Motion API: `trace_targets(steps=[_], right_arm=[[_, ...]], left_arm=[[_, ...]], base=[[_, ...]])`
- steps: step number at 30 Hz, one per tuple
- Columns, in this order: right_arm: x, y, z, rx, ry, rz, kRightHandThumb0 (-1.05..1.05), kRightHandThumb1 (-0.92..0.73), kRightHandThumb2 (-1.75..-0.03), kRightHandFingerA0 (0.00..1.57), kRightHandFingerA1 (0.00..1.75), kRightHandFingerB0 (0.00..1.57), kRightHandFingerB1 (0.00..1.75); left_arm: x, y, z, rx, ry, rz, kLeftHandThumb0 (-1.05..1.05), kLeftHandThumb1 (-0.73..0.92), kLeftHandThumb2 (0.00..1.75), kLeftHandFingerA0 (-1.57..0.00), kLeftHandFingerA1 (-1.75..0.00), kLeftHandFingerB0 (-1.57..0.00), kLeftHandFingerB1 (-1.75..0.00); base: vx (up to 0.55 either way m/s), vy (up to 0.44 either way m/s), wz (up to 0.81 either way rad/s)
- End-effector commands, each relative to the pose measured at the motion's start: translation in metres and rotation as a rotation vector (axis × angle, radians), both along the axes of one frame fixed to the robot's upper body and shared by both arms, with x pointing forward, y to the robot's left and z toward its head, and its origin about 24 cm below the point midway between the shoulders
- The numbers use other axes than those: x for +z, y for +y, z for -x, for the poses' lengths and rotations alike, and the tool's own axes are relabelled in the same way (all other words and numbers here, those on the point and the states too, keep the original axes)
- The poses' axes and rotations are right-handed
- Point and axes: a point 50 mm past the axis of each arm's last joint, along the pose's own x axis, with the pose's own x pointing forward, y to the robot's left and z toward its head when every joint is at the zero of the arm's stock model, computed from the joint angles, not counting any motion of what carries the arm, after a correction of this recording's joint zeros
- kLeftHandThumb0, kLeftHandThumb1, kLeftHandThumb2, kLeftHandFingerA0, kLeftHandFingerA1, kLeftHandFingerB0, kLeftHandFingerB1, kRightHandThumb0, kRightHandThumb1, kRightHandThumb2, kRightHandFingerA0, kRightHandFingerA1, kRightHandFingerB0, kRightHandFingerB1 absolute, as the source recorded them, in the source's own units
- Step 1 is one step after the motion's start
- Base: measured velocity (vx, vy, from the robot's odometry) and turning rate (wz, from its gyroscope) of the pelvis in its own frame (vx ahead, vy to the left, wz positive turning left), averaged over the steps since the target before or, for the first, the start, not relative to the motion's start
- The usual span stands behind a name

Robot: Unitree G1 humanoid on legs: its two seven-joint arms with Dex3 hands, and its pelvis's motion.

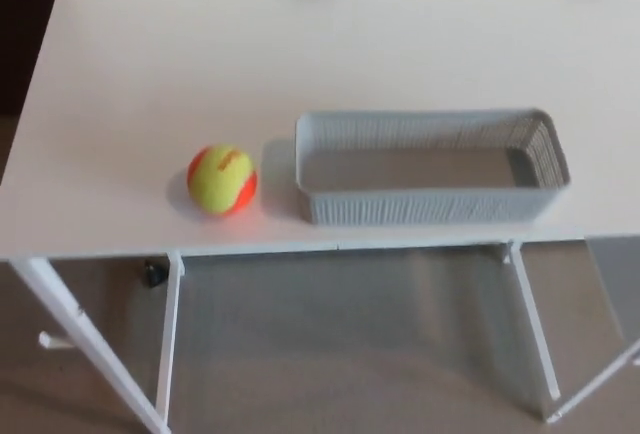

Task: The robot walk towards a table in front and uses its left hand to pickup a tennis ball on the left side and put it in a container on the right hand side

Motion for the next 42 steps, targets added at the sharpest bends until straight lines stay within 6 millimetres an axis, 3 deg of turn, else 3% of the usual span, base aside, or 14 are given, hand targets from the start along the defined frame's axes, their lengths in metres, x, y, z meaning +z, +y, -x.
trace_targets(steps=[1, 2, 10, 23, 41, 42], right_arm=[[0.002, -0.002, -0.002, -0.004, -0.019, 0.011, -0.74, -0.37, -0.53, 0.66, 0.5, 0.55, 0.39], [0.002, -0.002, -0.004, -0.003, -0.023, 0.011, -0.79, -0.28, -0.68, 0.65, 0.52, 0.52, 0.42], [0.004, -0.006, -0.013, 0.012, -0.034, 0.032, -0.81, -0.31, -0.72, 0.64, 0.5, 0.5, 0.43], [0.004, -0.005, -0.016, -0.002, -0.046, 0.02, -0.8, -0.29, -0.69, 0.66, 0.51, 0.49, 0.42], [0.005, -0.005, -0.018, 0.01, -0.048, 0.034, -0.79, -0.31, -0.7, 0.65, 0.49, 0.46, 0.42], [0.005, -0.004, -0.019, 0.014, -0.052, 0.031, -0.78, -0.3, -0.69, 0.66, 0.5, 0.5, 0.43]], left_arm=[[0.001, -0.002, -0.002, 0.012, -0.043, -0.003, -0.29, 0.21, 0.55, -0.72, -0.73, -0.59, -0.66], [0.002, -0.002, -0.003, 0.013, -0.048, -0.005, -0.36, 0.21, 0.58, -0.74, -0.73, -0.58, -0.67], [0.005, -0.002, -0.013, 0.008, -0.082, 0.018, -0.38, 0.24, 0.62, -0.69, -0.76, -0.55, -0.68], [0.006, -0.001, -0.017, -0.015, -0.083, 0.003, -0.38, 0.21, 0.59, -0.78, -0.75, -0.59, -0.68], [0.007, 0.0, -0.021, -0.024, -0.071, -0.02, -0.37, 0.2, 0.58, -0.78, -0.73, -0.62, -0.67], [0.009, 0.004, -0.02, 0.033, -0.091, -0.005, -0.23, 0.21, 0.53, -0.7, -0.77, -0.58, -0.69]], base=[[0.26, -0.139, 0.3], [0.3, -0.153, 0.28], [0.18, -0.172, 0.07], [-0.02, 0.057, 0.06], [0.03, 0.0, 0.05], [0.0, 0.0, 0.0]])
